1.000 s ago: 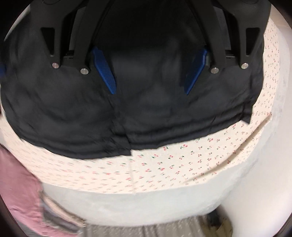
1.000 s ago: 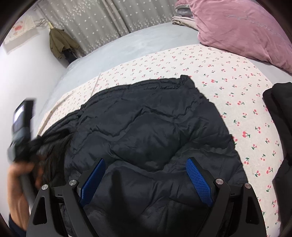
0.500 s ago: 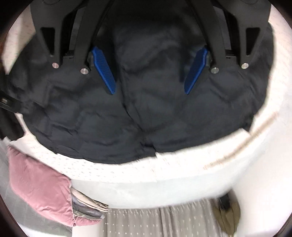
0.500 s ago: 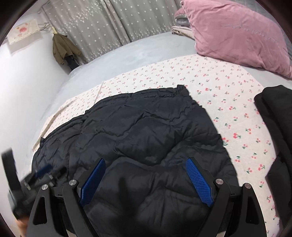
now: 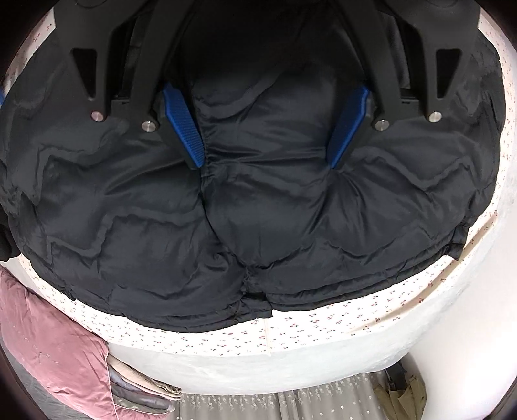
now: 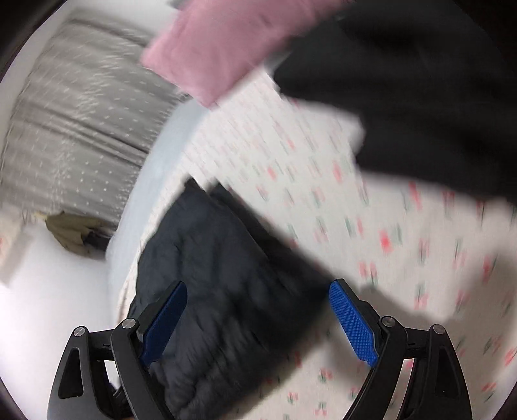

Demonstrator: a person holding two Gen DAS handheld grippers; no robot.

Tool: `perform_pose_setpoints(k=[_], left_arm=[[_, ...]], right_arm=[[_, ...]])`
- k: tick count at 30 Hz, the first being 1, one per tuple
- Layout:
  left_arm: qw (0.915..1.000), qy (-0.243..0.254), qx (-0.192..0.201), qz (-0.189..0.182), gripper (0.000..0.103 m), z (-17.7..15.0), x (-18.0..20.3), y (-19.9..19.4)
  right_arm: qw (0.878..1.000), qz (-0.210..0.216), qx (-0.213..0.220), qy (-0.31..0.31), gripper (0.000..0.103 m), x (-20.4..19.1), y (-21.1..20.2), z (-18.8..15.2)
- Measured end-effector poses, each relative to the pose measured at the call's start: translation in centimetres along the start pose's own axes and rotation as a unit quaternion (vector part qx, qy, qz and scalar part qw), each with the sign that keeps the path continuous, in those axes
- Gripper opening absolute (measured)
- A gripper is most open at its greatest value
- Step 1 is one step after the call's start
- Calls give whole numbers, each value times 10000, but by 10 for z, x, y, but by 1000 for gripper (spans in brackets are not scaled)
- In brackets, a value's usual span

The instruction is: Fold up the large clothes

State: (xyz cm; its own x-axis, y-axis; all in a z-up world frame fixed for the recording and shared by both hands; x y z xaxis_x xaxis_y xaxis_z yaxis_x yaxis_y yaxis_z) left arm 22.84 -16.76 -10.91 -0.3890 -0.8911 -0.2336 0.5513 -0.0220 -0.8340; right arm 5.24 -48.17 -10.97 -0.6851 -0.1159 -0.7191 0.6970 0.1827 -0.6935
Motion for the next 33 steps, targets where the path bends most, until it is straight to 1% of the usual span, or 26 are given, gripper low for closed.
perform_pose_setpoints(k=[1,2,4,6,7,10,12,14,15,16,17,18,19,20,22,24,25,26,27,28,29,30,31,33], left_arm=[[10000,15,4,10,79,0,0,0],[10000,18,8,18,79,-3,-2,-3],[10000,27,11,28,79,-7,-2,-4],[10000,40,24,33,79,-7,0,-4],[10000,61,35,29,79,-7,1,-4],[9999,105,39,26,79,-5,4,-5],[9999,126,45,31,79,-6,6,-5],[9999,141,66,17,79,-6,6,-4],[9999,134,72,10,79,-7,6,-5],[9999,121,78,-3,79,-7,6,-4],[9999,111,84,-22,79,-7,5,-4],[9999,109,90,-30,79,-7,5,-4],[9999,107,96,-39,79,-8,5,-4],[9999,110,97,-44,79,-8,5,-4],[9999,115,99,-49,79,-7,5,-4],[9999,106,106,-80,79,-8,4,-4],[9998,100,108,-97,79,-7,4,-4],[9998,83,108,-132,79,-8,3,-4],[9998,67,106,-160,79,-8,2,-4],[9998,51,106,-186,79,-8,1,-5],[9997,34,119,-223,79,-8,0,-5],[9996,31,130,-248,79,-9,-1,-5],[9995,31,141,-285,79,-9,-2,-5],[9989,-41,190,-433,79,-10,-7,-7]], right_arm=[[9997,51,-133,180,91,5,5,-3],[9988,217,-259,367,91,10,11,-8],[9983,387,-351,245,91,1,15,-15],[9951,700,-695,108,91,-10,25,-23],[9942,727,-792,71,91,-13,29,-27],[9945,675,-794,-66,91,-17,40,-35],[9959,674,-569,-222,90,-23,40,-39],[9959,759,-364,-319,84,-26,38,-39],[9958,787,-271,-389,79,-30,37,-40],[9953,803,-160,-514,66,-34,35,-42],[9948,794,-73,-634,58,-38,31,-43],[9928,775,98,-911,42,-45,26,-46],[9910,792,194,-1064,31,-50,20,-49],[9875,882,305,-1269,29,-57,13,-52],[9792,1055,471,-1669,22,-71,1,-62],[9625,1237,746,-2297,19,-92,-14,-78],[9550,1294,846,-2530,18,-97,-22,-83],[9439,1375,979,-2838,18,-109,-23,-93],[9285,1486,1121,-3213,17,-121,-30,-106],[9191,1564,1175,-3419,17,-127,-35,-115],[9055,1688,1206,-3702,16,-138,-38,-128],[8950,1792,1183,-3909,16,-147,-38,-139],[8845,1950,1061,-4103,15,-157,-40,-152],[8725,2089,908,-4323,14,-166,-43,-169]])
Point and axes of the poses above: each gripper's, at about its wrist camera, not at the fingertips, and y roughly the way its jaws point, x to its right, z to its top, the point moved 4 cm from there along y, roughly the way its jaws point, and after that the axes turned 15 degrees about y, right-handed, at the moved point
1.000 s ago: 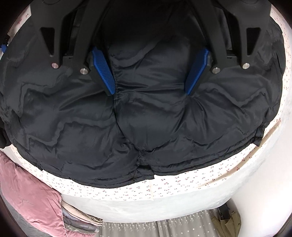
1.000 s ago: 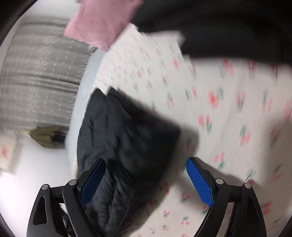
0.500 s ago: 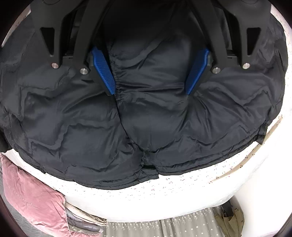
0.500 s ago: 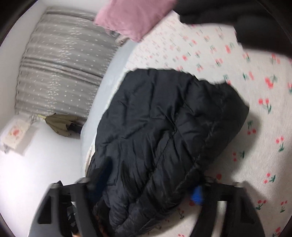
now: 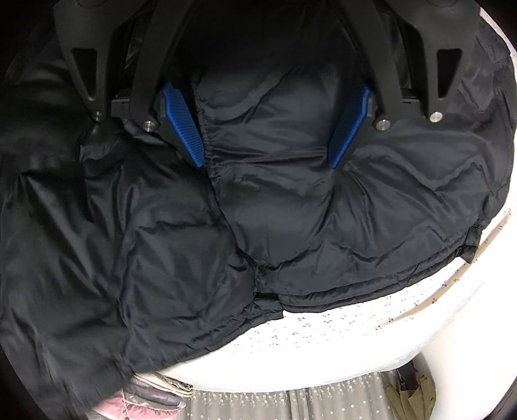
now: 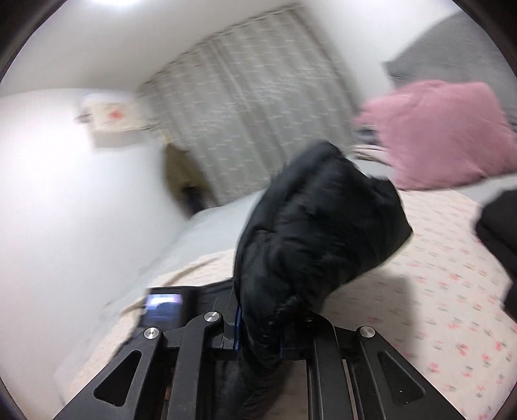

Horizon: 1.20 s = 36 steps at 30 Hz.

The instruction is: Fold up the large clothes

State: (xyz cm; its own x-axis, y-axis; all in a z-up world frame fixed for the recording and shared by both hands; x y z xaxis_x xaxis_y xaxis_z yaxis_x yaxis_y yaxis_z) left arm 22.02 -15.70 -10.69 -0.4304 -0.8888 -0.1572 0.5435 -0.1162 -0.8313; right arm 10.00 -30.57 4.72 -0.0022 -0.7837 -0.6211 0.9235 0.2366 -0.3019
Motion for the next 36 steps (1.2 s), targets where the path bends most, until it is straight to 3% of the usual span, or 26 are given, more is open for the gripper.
perform_pose_setpoints(k=[5,11,15,19,24,27,31,34,36], left_arm=[[9989,-131,98,-436,79,-2,-13,-5],[9934,-515,257,-989,79,-19,-54,-48],[9954,-610,403,-616,79,-43,-91,-86],[9930,-1082,481,11,79,-83,-161,-114],[9830,-1784,432,-32,79,-138,-226,-122],[9805,-1921,412,54,79,-162,-247,-126],[9743,-2169,595,102,79,-178,-268,-136],[9661,-2483,696,133,79,-184,-284,-136],[9615,-2653,687,188,79,-187,-295,-132]], right_arm=[[9974,19,47,-719,12,-32,2,-7],[9954,-270,134,-911,12,-31,2,-7],[9936,-408,177,-1034,12,-29,3,-9],[9905,-508,231,-1255,12,-36,2,-11],[9797,-797,353,-1805,12,-57,13,-19],[9642,-858,498,-2460,12,-94,21,-35],[9335,-680,468,-3489,12,-154,42,-92],[9052,-480,176,-4218,12,-192,64,-149],[8808,-323,-301,-4715,12,-212,85,-202]])
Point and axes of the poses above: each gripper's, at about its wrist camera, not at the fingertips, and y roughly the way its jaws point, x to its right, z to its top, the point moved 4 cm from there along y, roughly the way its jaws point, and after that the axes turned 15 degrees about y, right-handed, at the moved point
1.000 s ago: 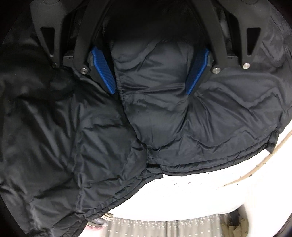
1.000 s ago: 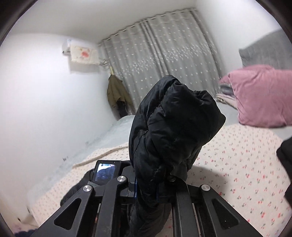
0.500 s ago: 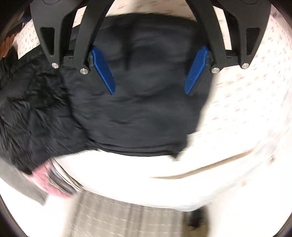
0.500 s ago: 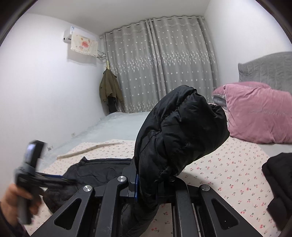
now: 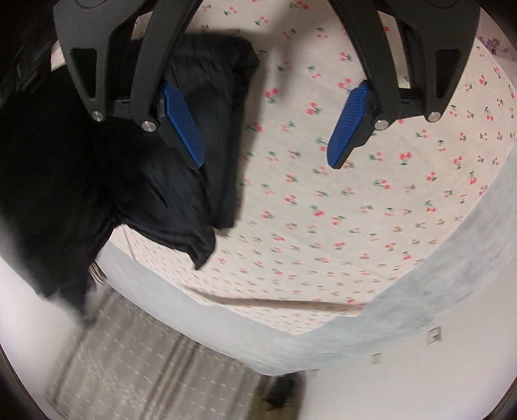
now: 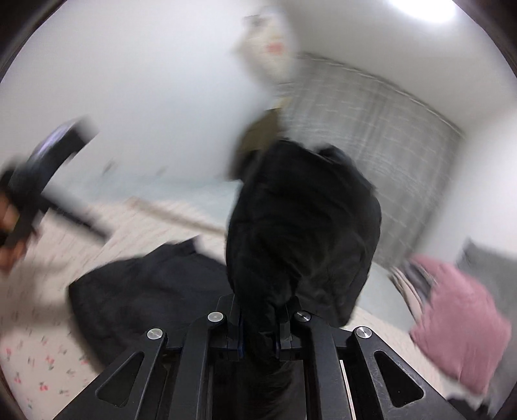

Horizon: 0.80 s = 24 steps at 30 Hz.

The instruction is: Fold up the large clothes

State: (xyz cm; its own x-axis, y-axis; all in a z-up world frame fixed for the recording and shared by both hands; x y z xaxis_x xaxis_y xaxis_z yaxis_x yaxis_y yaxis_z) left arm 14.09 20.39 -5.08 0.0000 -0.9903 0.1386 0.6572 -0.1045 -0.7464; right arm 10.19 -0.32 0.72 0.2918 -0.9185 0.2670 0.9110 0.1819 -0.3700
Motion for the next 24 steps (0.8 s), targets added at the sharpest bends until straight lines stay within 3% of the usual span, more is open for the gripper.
perform_pose_setpoints(k=[3,5,10,13,16,18,22,24], left_arm=[[9994,-298,-48,-182,79,1,-16,7],[9987,-393,-53,-306,79,-2,-20,8],[9988,-263,-51,-421,79,-2,-17,7],[9981,-252,-16,-568,79,1,-12,3],[9967,-245,102,-765,79,6,-4,-1],[9962,-117,220,-836,79,9,5,-7],[9915,456,498,-1115,79,20,46,-22],[9880,715,581,-1241,79,24,69,-27]], right_arm=[[9940,451,-704,-706,13,-63,32,-33],[9909,499,-892,-881,17,-85,47,-52],[9895,747,-1185,-342,31,-78,61,-57],[9789,1391,-1492,145,48,-66,55,-49],[9518,2395,-1531,1151,59,-33,28,-31],[9363,2715,-1357,1766,64,-2,13,-21],[9074,2756,-1138,2960,65,65,9,-14],[8886,2478,-1264,3646,65,99,23,-22]])
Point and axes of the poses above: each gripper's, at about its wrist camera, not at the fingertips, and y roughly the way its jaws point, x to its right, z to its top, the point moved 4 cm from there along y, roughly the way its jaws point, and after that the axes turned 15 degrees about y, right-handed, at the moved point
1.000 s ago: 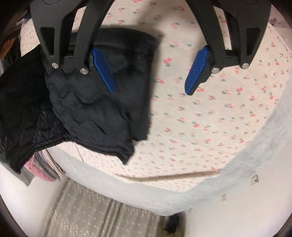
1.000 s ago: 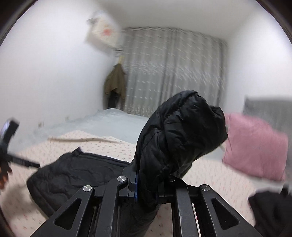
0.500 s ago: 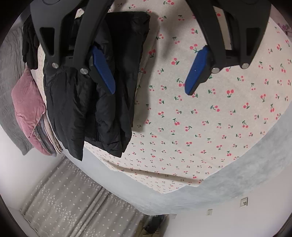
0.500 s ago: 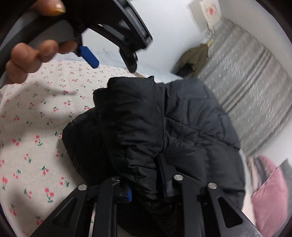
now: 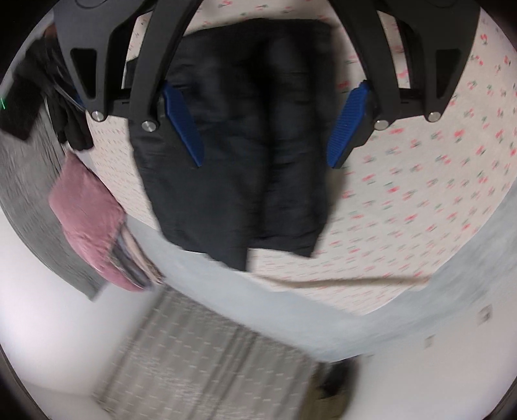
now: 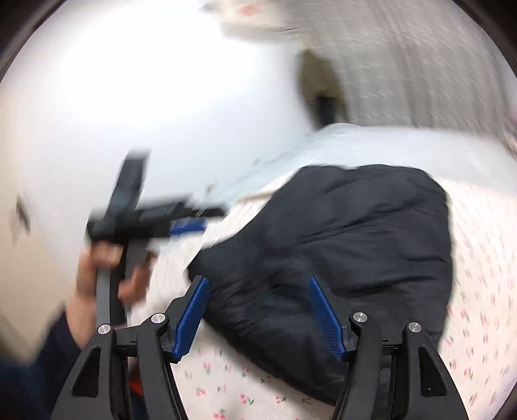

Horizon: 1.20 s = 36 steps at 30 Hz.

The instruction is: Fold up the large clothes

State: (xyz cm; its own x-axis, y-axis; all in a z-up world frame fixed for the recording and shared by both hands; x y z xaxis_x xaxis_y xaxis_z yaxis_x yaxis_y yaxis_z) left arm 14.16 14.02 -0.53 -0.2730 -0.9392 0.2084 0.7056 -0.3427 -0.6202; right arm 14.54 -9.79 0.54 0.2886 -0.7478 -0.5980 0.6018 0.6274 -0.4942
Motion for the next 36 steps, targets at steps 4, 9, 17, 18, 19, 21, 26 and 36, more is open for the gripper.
perform_pose_setpoints(k=[4,9,17,18,19,21,26,36], left_arm=[[9993,359,-20,125,79,15,35,12],[9969,620,-239,416,79,23,53,37],[9952,110,-470,857,79,24,28,69],[9942,-45,-524,933,79,21,18,77],[9943,-183,-567,886,79,18,9,84],[9947,-350,-556,795,80,13,-3,95],[9931,-378,-514,988,80,3,-17,104],[9913,-496,-572,1080,85,-6,-38,115]], right_arm=[[9971,-465,-347,487,65,33,24,0],[9920,-1010,-712,-246,66,21,70,-33],[9758,-1566,-1089,-1066,66,10,117,-75],[9753,-1563,-1105,-1100,66,11,120,-75],[9747,-1556,-1127,-1139,66,10,122,-76],[9733,-1527,-1204,-1222,66,9,125,-75],[9854,-1035,-1032,-868,66,7,98,-22],[9842,-1648,-631,133,66,61,143,124]])
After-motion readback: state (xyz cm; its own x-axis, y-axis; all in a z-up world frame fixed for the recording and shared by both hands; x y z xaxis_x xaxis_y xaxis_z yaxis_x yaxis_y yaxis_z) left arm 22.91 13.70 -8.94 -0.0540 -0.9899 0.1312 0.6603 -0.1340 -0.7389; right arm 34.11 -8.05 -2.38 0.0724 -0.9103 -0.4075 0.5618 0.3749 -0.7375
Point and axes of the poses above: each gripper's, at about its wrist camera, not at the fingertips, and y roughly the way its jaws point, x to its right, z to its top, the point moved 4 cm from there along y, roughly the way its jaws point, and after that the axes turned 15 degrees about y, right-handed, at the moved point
